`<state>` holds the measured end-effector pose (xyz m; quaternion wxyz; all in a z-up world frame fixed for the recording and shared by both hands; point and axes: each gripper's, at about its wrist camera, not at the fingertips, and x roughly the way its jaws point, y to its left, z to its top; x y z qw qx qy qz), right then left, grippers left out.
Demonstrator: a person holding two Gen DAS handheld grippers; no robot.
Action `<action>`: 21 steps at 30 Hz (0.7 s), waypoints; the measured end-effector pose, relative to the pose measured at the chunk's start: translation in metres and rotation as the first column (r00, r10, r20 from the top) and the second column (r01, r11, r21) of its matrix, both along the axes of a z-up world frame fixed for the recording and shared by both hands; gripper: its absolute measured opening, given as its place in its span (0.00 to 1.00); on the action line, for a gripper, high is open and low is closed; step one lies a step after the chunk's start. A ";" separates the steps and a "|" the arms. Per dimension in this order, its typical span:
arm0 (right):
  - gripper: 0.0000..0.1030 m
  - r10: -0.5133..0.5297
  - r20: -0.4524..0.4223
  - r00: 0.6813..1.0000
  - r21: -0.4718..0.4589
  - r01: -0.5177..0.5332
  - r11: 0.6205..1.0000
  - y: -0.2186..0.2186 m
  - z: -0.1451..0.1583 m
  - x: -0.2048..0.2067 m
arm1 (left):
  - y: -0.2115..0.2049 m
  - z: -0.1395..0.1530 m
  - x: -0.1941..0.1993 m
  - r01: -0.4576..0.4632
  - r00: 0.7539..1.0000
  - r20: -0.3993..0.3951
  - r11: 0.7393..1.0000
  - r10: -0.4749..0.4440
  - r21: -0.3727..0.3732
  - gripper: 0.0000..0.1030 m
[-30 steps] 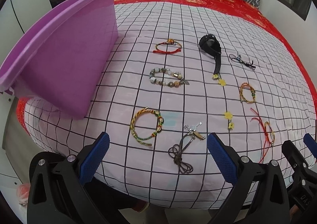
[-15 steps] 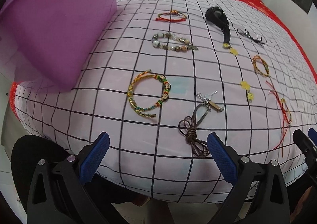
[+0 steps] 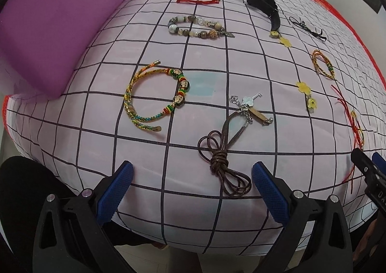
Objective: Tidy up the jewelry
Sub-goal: 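Grasp the brown cord keychain with the left tool while the right tool grasps the red cord bracelet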
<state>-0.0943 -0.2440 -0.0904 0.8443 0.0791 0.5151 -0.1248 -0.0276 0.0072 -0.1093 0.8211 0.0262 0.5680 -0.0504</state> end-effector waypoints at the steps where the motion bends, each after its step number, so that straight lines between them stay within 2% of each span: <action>1: 0.91 -0.004 -0.004 1.000 -0.001 0.004 1.000 -0.002 -0.002 0.002 | 0.000 0.000 0.000 -0.002 1.000 0.004 1.000 0.002 0.000 0.94; 10: 0.90 0.031 -0.012 0.999 -0.035 -0.031 0.999 -0.007 -0.013 0.016 | -0.006 -0.004 0.002 -0.023 0.999 0.046 1.000 0.022 0.017 0.94; 13: 0.90 0.032 -0.009 0.999 -0.025 -0.033 0.999 -0.008 -0.013 0.016 | -0.008 -0.004 0.001 -0.027 0.998 0.065 0.999 0.026 0.016 0.91; 15: 0.86 0.037 -0.006 0.999 -0.022 -0.037 0.999 -0.007 -0.013 0.017 | -0.009 -0.002 -0.002 -0.021 0.997 0.079 1.000 0.021 0.011 0.84; 17: 0.76 0.052 -0.003 0.999 -0.012 -0.052 0.999 -0.005 -0.012 0.017 | -0.012 0.000 -0.004 -0.005 0.996 0.092 1.000 0.004 0.014 0.69; 21: 0.55 0.088 0.004 0.996 -0.019 -0.088 0.996 0.004 -0.009 0.017 | -0.013 0.005 -0.005 0.016 0.995 0.095 1.000 -0.015 -0.004 0.50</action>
